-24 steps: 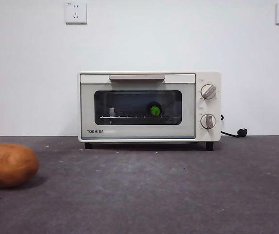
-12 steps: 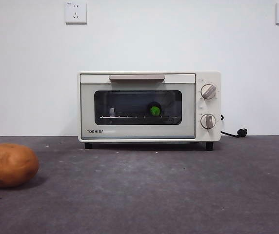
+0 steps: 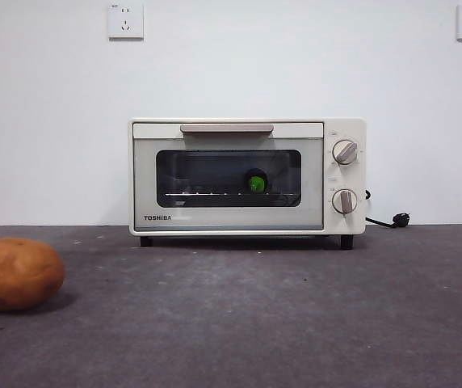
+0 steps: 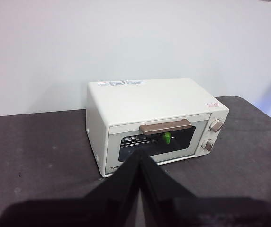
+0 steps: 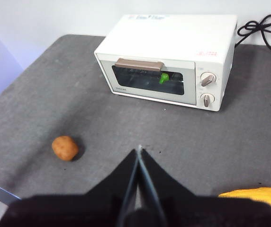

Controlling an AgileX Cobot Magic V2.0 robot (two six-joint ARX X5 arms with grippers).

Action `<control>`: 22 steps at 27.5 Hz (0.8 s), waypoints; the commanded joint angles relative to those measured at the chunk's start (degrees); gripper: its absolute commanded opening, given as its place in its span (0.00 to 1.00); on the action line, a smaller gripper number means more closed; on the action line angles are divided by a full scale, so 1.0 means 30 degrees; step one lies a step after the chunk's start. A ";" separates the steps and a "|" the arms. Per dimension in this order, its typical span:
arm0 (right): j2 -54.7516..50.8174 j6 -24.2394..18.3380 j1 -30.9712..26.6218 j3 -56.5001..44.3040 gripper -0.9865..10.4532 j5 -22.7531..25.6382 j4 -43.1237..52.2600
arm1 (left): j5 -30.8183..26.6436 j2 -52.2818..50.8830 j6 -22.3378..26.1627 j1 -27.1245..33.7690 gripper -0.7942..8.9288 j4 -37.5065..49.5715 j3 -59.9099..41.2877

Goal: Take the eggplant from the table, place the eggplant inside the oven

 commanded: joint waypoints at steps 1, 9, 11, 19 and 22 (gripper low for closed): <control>0.0437 0.0066 0.0007 -0.0022 0.09 0.0022 -0.0444 | 0.0087 0.0066 0.0954 -0.0029 0.08 0.0270 0.0036; 0.2069 0.0066 0.0007 -0.0022 0.09 0.0022 -0.0444 | -0.0743 -0.0131 0.6266 0.0248 0.08 0.0321 0.0029; 0.2616 0.0066 0.0007 -0.0022 0.09 0.0022 -0.0444 | -0.0903 -0.0634 0.7257 0.0597 0.08 0.0342 0.0015; 0.5005 0.0066 -0.0007 -0.0022 0.09 0.0240 -0.0444 | -0.0903 -0.4087 0.7723 0.1872 0.08 0.3854 -0.3140; 0.6003 0.0066 -0.0007 -0.0022 0.09 0.0306 -0.0444 | -0.0903 -0.5727 0.7723 0.2113 0.08 0.6659 -0.6171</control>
